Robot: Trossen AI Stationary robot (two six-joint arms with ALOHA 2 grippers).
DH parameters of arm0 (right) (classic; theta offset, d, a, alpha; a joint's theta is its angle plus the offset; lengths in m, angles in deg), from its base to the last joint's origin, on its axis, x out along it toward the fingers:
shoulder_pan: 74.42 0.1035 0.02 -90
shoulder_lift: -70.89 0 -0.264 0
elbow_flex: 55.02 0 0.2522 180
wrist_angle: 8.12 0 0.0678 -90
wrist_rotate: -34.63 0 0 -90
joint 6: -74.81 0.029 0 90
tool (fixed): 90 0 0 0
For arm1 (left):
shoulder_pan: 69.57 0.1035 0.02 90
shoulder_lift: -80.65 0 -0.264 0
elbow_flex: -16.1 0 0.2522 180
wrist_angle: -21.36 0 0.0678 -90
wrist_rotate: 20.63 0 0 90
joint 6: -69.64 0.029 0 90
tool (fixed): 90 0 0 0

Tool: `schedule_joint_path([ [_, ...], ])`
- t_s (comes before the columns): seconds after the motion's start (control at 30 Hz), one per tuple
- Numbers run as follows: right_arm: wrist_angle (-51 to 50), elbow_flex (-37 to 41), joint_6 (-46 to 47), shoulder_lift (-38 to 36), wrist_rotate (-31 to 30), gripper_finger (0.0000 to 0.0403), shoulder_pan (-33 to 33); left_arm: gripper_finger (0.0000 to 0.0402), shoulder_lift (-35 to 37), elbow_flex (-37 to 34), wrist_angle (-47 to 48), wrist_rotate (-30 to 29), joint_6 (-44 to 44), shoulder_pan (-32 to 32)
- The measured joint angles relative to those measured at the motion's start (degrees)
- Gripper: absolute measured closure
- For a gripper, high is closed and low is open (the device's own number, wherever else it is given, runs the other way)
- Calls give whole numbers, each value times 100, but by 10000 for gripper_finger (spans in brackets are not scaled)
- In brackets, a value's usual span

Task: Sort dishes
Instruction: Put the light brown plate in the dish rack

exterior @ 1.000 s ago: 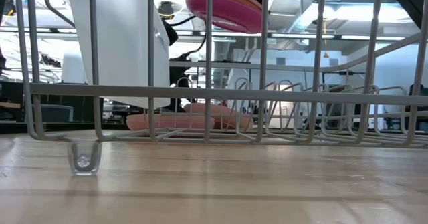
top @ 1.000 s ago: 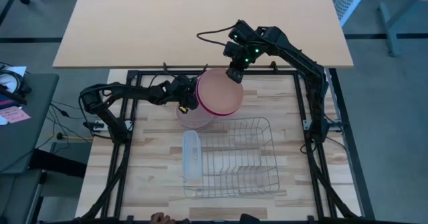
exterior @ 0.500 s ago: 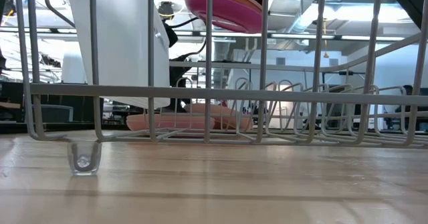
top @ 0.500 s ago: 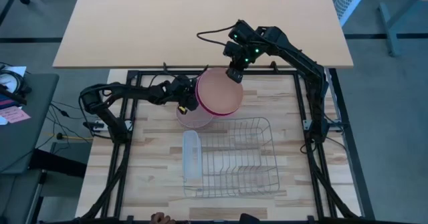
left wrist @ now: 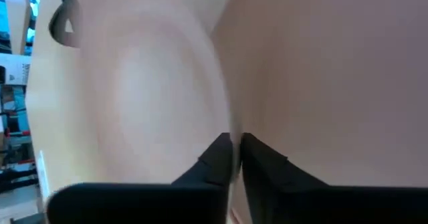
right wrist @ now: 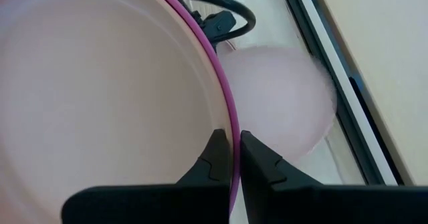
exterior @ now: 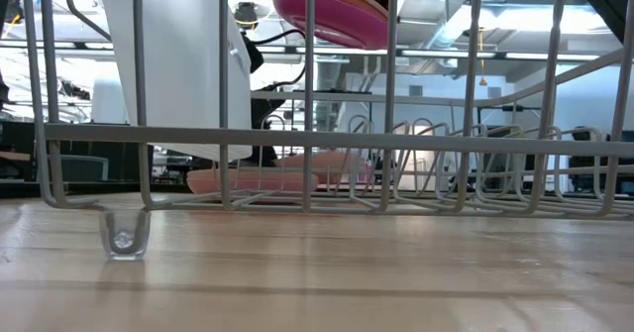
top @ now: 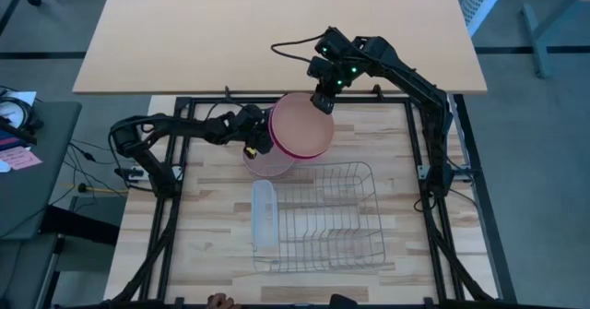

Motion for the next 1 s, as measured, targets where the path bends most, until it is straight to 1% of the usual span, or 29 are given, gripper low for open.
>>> schedule_joint_path([
  [0.07,4,0,-26,0,0,391,0,395,-2,2,-48,-17,-12,0],
  [0.2,20,0,-30,0,0,391,0,391,-4,0,-26,-66,-25,-20],
  [0.33,22,0,-43,2,-2,391,0,398,27,0,-3,-483,80,-117],
  [0.43,32,0,-53,2,-2,391,0,398,136,0,130,-547,-2,-217],
  [0.67,81,0,-86,2,2,391,-12,399,774,0,1138,-559,-239,-492],
  [0.87,88,-2,-106,2,-2,391,-42,399,1443,0,2447,-563,-540,-700],
  [1.0,104,0,-110,2,-2,391,-39,399,1593,2,3292,-522,-722,-793],
])
